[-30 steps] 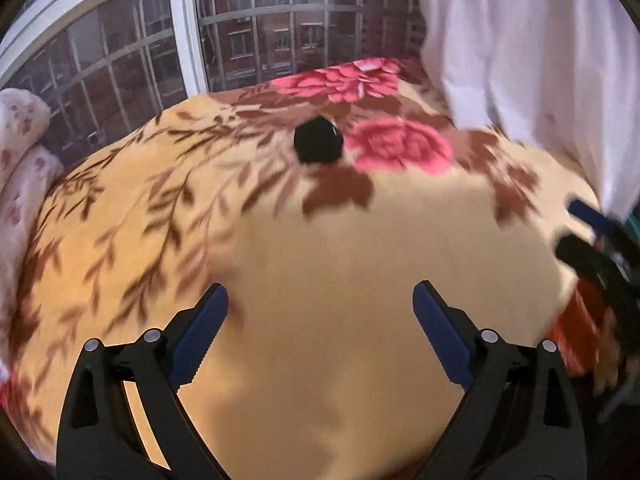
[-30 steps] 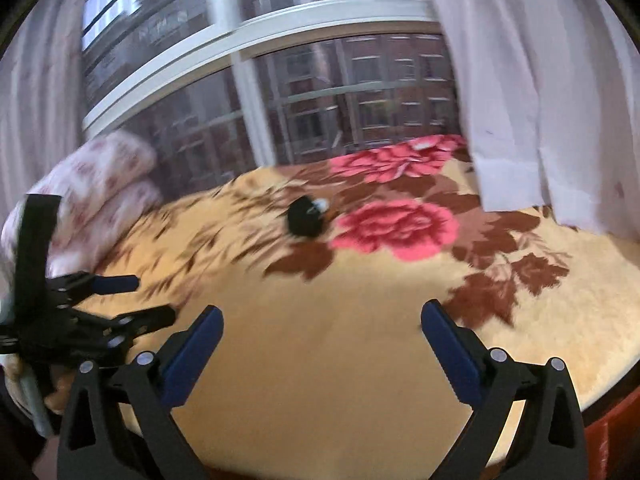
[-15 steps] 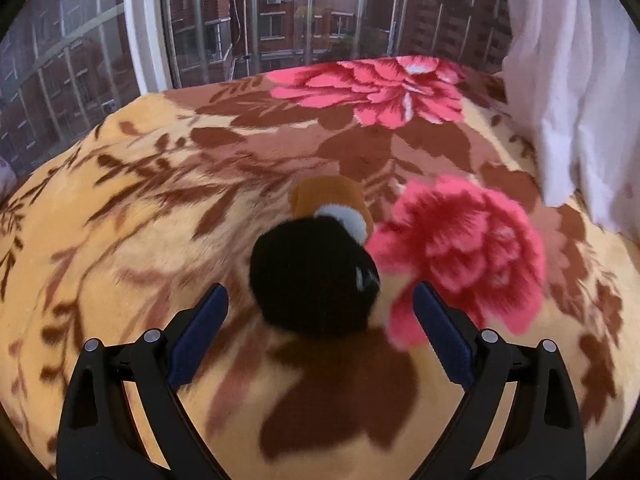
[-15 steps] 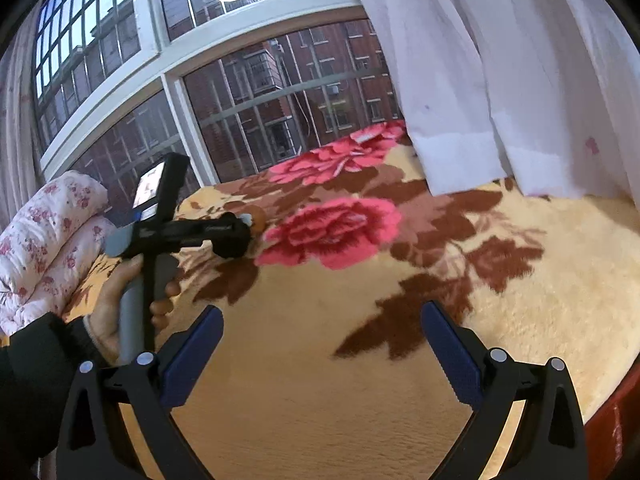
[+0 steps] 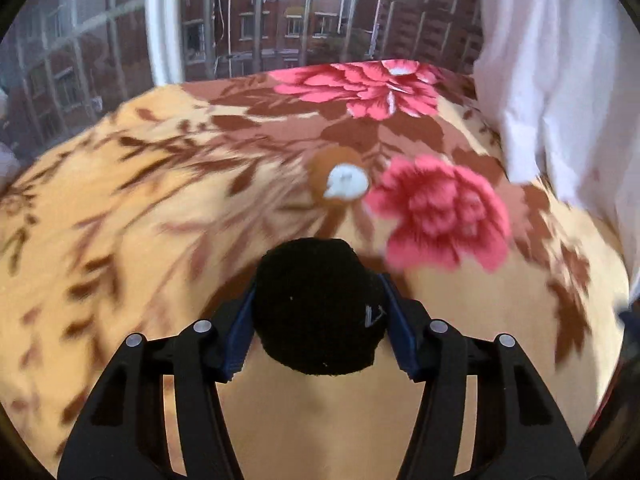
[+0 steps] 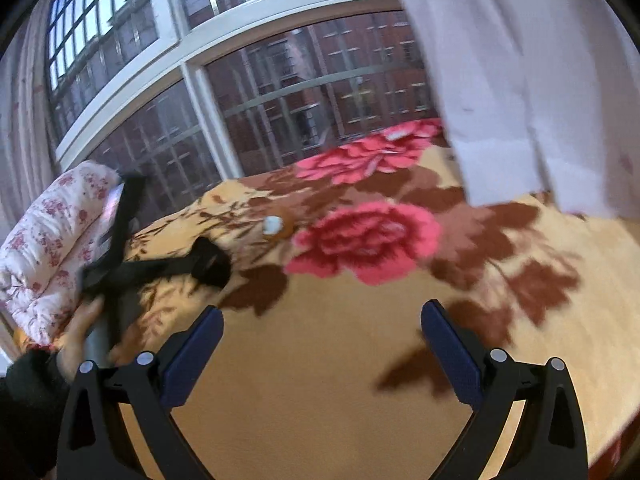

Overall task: Collect trash
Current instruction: 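Grasp the black-and-brown plush toy with the left gripper, then grasp the brown-and-white plush piece with the right gripper while the left holds the plush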

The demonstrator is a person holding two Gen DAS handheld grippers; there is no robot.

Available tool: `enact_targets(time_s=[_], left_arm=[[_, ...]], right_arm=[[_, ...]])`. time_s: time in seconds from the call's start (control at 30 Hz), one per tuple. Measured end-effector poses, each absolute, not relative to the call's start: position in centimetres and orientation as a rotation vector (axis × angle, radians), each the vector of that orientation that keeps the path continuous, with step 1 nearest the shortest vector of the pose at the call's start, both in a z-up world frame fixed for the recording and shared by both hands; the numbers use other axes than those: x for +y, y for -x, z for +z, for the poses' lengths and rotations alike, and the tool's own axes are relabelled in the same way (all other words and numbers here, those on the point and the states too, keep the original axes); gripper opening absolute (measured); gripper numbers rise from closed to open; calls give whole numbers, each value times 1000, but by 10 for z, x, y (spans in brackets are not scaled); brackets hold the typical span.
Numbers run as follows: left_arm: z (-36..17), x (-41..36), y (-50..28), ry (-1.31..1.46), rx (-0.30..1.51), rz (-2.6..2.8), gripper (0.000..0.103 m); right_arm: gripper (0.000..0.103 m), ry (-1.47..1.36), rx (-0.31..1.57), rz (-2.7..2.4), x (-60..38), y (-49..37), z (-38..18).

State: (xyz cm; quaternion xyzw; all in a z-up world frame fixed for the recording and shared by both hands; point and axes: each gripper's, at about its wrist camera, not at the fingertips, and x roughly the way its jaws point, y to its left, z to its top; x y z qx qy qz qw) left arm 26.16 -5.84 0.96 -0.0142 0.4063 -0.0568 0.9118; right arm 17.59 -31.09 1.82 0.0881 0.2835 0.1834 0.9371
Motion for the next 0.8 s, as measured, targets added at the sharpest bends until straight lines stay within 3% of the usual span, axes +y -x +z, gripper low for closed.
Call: enact_targets(time_s=[0.27, 0.57, 0.6, 0.7, 0.8], left_arm=[[17, 1, -167, 114, 797, 8, 56], [4, 33, -135, 144, 764, 101, 57], [2, 35, -133, 147, 766, 102, 56], [-3, 38, -134, 153, 775, 98, 56], [-4, 38, -131, 155, 774, 91, 56]], right_arm=[[97, -89, 661, 387, -239, -295, 13], [96, -40, 799, 286, -159, -405, -22], [93, -50, 810, 282, -157, -411, -26], [52, -47, 896, 273, -147, -429, -41], [34, -104, 868, 257, -152, -422, -38]])
